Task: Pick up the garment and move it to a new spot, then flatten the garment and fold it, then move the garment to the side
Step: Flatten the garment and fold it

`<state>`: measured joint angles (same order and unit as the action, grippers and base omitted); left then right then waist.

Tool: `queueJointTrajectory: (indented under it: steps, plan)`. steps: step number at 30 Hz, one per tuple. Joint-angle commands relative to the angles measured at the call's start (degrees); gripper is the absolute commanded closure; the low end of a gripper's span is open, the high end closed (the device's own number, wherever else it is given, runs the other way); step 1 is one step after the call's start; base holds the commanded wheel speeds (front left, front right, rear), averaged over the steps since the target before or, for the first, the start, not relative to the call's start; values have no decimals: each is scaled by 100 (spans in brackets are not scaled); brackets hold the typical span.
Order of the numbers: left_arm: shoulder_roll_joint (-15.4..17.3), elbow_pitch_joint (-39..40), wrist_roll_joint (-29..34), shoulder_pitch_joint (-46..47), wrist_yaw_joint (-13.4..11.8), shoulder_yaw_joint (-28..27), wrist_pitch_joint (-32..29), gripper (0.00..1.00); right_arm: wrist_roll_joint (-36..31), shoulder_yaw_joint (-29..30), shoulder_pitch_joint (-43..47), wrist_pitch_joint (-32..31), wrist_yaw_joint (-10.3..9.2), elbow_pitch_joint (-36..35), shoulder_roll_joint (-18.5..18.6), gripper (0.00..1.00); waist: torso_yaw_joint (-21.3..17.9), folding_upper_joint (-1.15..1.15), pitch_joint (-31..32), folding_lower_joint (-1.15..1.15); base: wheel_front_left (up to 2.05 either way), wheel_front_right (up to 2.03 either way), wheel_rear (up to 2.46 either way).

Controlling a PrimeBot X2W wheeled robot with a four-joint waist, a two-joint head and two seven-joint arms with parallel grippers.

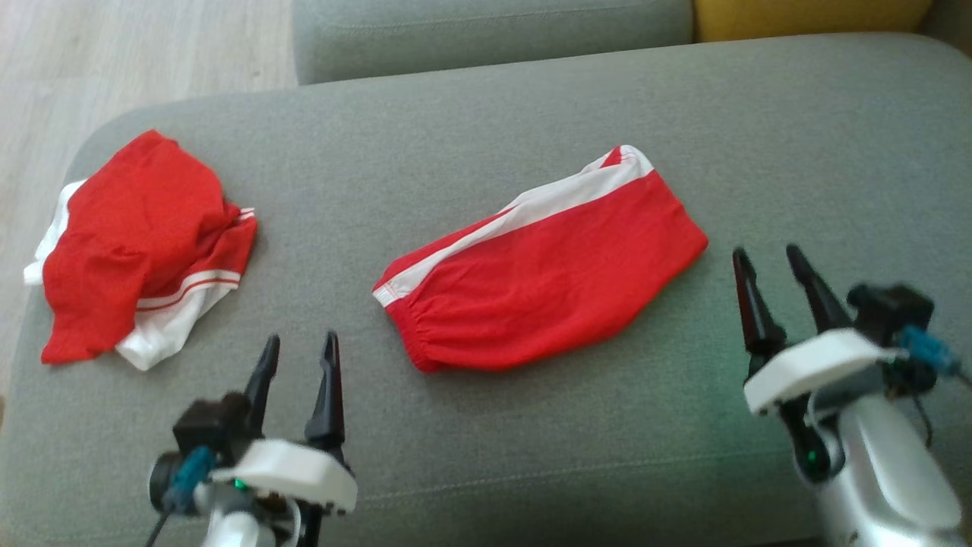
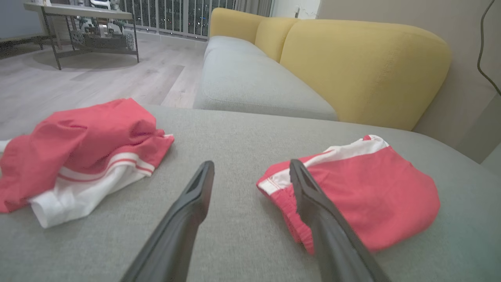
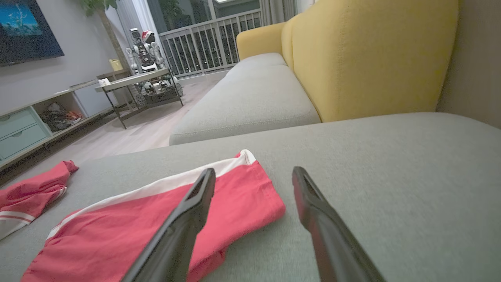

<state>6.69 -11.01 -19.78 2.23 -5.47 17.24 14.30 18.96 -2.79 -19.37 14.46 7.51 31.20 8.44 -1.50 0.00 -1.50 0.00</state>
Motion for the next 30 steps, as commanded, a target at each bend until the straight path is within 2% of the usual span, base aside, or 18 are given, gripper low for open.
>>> queueJointTrajectory:
  steps: [1, 9, 15, 17, 20, 26, 30]
  plan:
    - [-44, 246, 107, 95, 56, -321, 70, 0, -98, -2, -32, 43, -2, -343, -111, 0, -54, 0, 43, 0, 0, 0, 0]
    - [-282, 283, 445, -54, 378, -613, 70, 0, -227, 370, 370, -282, -2, -921, -393, 0, -31, 0, -20, 0, 0, 0, 0]
    - [-345, 278, 592, 141, 559, -682, 70, 0, 467, 661, 260, -928, -2, -807, -533, 0, 154, 0, -281, 0, 0, 0, 0]
    - [-357, 248, 617, 194, 594, -688, 70, 0, 918, 810, 144, -1179, -2, -627, -549, 0, 253, 0, -401, 0, 0, 0, 0]
    - [-369, 192, 631, 274, 623, -678, 70, 0, 1646, 726, -79, -1393, -2, -286, -553, 0, 413, 0, -586, 0, 0, 0, 0]
    - [-378, 166, 648, 449, 662, -550, 70, 0, 2334, 752, -568, -1593, -2, 530, -555, 0, 713, 0, -859, 0, 0, 0, 0]
    - [-379, 161, 332, 591, 565, -472, 70, 0, 2783, 847, -1092, -1625, -2, 1429, -556, 0, 973, 0, -1038, 0, 0, 0, 0]
